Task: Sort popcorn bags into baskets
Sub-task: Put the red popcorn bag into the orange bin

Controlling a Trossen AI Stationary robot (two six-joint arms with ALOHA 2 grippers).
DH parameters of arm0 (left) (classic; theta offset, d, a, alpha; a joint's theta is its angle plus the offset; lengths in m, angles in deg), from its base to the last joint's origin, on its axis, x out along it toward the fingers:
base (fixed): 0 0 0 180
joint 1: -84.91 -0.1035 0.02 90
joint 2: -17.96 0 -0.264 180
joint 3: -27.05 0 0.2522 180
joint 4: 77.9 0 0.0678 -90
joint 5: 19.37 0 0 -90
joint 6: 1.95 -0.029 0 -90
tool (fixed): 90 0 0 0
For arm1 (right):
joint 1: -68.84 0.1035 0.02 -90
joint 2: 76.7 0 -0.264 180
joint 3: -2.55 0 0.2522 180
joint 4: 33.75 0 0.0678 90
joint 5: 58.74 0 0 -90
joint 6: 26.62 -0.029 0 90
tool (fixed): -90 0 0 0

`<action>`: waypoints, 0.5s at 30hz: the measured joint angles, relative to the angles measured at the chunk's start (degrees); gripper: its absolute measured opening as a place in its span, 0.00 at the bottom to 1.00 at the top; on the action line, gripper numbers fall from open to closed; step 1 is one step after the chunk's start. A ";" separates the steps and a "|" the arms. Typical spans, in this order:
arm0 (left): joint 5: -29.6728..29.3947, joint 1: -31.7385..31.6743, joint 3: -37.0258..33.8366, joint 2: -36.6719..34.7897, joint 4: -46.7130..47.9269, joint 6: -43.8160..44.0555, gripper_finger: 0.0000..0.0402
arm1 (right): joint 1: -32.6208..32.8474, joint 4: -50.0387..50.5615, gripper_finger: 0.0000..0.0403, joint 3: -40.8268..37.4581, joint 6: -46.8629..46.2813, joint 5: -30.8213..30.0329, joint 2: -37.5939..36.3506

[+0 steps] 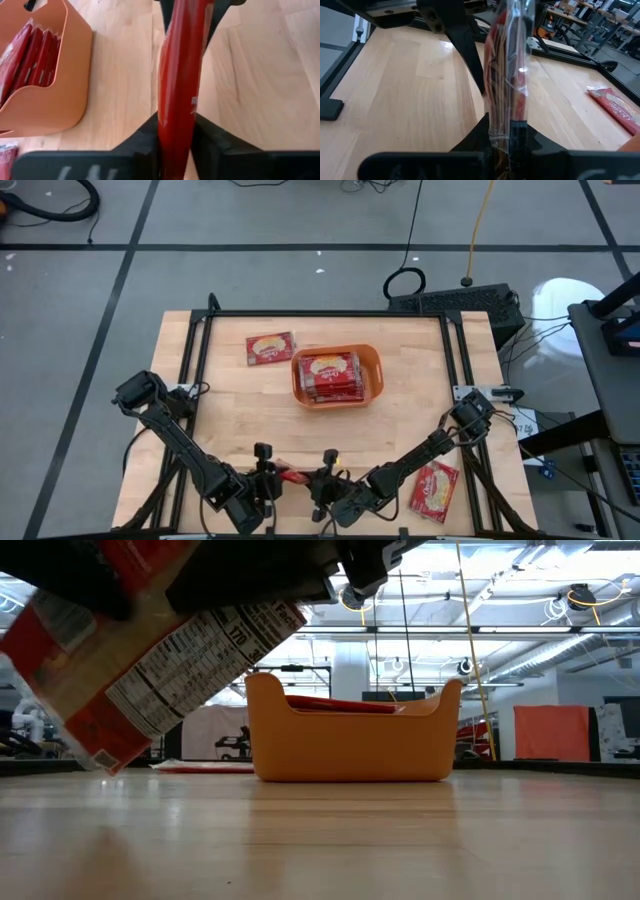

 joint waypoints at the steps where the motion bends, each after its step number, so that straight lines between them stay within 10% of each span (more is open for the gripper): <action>1: -0.01 -0.06 -0.02 0.00 0.02 -0.08 0.17 | 0.00 -0.04 0.05 0.00 0.02 0.05 0.00; 15: 0.35 -0.66 -0.08 0.00 -0.07 -4.79 0.08 | 1.53 10.34 0.36 0.00 -1.94 -0.03 -5.91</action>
